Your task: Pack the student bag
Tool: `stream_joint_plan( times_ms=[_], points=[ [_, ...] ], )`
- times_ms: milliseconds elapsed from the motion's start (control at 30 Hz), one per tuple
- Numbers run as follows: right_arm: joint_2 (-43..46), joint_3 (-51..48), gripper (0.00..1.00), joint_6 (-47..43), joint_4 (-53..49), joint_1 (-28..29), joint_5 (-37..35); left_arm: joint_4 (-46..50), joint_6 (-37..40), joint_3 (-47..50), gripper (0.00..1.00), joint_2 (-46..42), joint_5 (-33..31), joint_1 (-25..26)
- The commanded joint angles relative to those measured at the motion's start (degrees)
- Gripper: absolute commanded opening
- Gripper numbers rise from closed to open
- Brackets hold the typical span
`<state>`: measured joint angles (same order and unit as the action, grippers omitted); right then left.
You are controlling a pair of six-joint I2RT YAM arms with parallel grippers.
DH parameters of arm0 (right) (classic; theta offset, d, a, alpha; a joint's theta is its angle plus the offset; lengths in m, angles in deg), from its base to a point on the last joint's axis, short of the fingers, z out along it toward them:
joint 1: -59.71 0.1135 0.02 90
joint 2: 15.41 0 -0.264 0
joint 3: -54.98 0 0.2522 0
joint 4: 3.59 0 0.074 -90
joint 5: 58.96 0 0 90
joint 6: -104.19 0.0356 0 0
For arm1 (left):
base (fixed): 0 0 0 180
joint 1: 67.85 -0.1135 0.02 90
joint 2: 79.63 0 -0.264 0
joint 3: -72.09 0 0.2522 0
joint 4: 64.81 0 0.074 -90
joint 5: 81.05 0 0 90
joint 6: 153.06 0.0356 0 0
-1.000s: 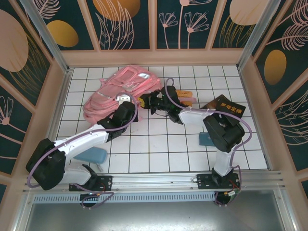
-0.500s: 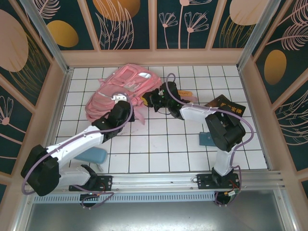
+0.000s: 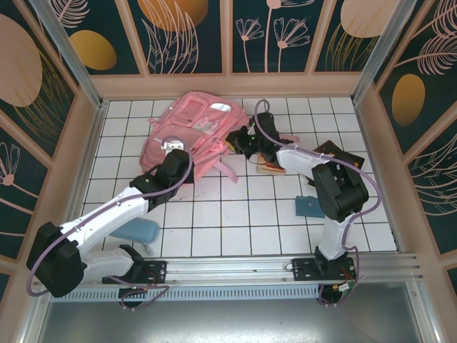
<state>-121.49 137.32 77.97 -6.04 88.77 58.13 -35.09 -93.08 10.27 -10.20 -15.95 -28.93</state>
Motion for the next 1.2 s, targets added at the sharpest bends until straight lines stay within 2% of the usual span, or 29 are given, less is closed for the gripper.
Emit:
stream_joint_plan(
  times_ms=[0,67,133,200,300,433,667,733,867,1033,1167],
  points=[
    [-0.86,5.28,0.38,-18.91,-10.07,-3.69,0.06,4.94,3.89,-6.79,0.50,1.96,1.24,-0.58],
    [-0.06,5.22,0.54,-25.85,-14.81,-4.76,-1.81,6.11,5.00,-8.90,0.55,3.84,1.72,-0.77],
    [1.44,4.59,0.62,-31.84,-18.63,-5.30,-5.11,6.34,6.06,-10.09,0.61,5.51,2.29,-1.20],
    [3.22,3.12,0.65,-37.66,-20.88,-5.71,-6.24,6.62,7.41,-11.37,0.63,7.33,3.08,-1.75],
    [4.81,1.26,0.65,-46.60,-22.32,-5.53,-2.61,6.45,10.05,-13.28,0.66,9.95,5.29,-2.24],
    [4.28,1.90,0.64,-53.01,-25.73,-4.62,-2.74,7.21,13.86,-16.17,0.69,14.00,7.17,-2.26],
    [2.15,-0.77,0.42,-57.75,-26.31,-3.40,-0.07,7.10,17.10,-19.45,0.69,18.81,11.95,-2.24],
    [2.31,-2.08,0.39,-59.93,-25.73,-3.18,-1.02,6.14,18.51,-19.28,0.69,19.22,13.44,-2.22],
    [3.23,-4.93,0.41,-59.01,-21.64,-4.36,-0.07,7.12,20.59,-20.88,0.66,21.81,17.56,-2.09],
    [6.05,-9.12,0.47,-55.13,-15.88,-5.29,1.34,9.17,23.57,-24.46,0.59,26.85,19.38,-0.35],
    [8.64,-12.41,0.50,-51.81,-11.99,-6.37,2.09,11.76,25.10,-29.60,0.54,33.02,10.86,-0.04]
  ],
)
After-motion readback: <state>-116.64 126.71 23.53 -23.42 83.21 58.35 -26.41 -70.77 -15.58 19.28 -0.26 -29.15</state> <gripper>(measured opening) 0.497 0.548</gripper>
